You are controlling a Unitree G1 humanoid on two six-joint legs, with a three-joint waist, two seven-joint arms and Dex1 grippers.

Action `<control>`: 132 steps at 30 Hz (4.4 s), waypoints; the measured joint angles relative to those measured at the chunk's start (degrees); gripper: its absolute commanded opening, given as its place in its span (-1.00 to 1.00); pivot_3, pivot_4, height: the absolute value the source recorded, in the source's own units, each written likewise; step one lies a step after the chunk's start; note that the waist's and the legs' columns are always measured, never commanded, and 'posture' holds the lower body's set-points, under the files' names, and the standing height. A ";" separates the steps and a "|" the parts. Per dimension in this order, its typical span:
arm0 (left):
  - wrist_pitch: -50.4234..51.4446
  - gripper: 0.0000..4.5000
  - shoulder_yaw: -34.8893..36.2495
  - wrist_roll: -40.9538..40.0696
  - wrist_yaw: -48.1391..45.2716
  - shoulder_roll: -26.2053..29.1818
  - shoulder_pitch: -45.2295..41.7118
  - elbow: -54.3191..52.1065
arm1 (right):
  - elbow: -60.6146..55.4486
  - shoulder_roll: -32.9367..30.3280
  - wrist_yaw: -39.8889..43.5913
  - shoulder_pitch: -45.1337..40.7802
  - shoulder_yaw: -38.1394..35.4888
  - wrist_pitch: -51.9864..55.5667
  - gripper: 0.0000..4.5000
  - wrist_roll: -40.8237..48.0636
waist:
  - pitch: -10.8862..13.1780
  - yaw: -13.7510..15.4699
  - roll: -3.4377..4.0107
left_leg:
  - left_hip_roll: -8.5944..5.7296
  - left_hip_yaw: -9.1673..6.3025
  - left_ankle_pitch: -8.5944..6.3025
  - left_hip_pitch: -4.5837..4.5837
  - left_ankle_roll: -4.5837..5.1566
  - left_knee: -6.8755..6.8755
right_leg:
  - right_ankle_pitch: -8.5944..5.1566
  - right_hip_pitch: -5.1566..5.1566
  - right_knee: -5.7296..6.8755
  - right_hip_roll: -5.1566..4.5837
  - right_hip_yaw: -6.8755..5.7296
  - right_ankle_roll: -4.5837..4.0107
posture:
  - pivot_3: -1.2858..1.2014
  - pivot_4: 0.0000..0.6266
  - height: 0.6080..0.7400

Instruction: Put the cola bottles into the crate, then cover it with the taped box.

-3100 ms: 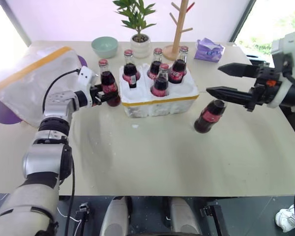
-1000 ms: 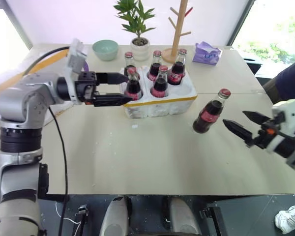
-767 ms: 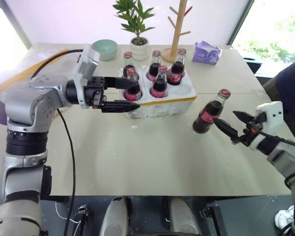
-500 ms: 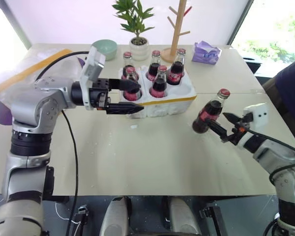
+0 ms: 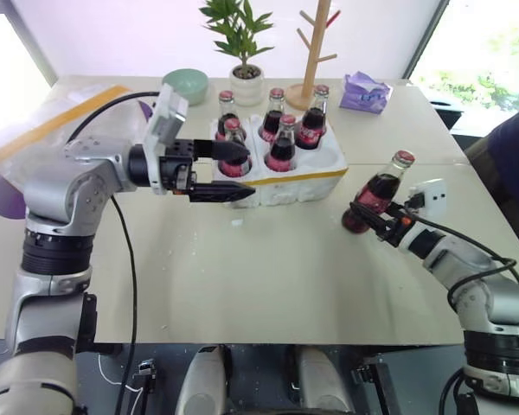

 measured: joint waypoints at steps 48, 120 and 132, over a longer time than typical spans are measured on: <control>-15.22 1.00 20.06 10.30 -15.15 48.50 23.57 28.10 | 1.89 -22.25 25.25 -31.69 0.90 13.82 0.97 5.07 | 0.16 -1.65 0.20 | 0.12 0.24 -0.01 -0.72 -0.07 -0.29 | -0.13 -1.06 -0.01 -0.13 -0.09 -0.29 | 0.03 -0.52 1.00; -41.38 -0.87 -12.38 61.10 -0.85 29.97 -24.43 80.32 | -0.26 -17.72 11.11 -24.82 0.47 12.68 1.00 6.52 | 0.15 -0.18 -0.02 | 0.09 0.24 0.01 -0.92 -0.01 0.02 | 0.04 -1.07 0.24 -0.09 -0.12 0.05 | 0.03 -0.52 1.00; -60.14 -0.87 -5.60 55.36 25.57 21.66 -25.73 67.81 | -6.43 -19.74 10.56 -15.71 -3.40 14.30 1.00 7.99 | 0.07 0.32 -0.31 | 0.03 0.12 0.01 -0.94 -0.02 0.17 | 0.21 -0.87 0.17 -0.11 -0.15 0.31 | 0.03 -0.52 1.00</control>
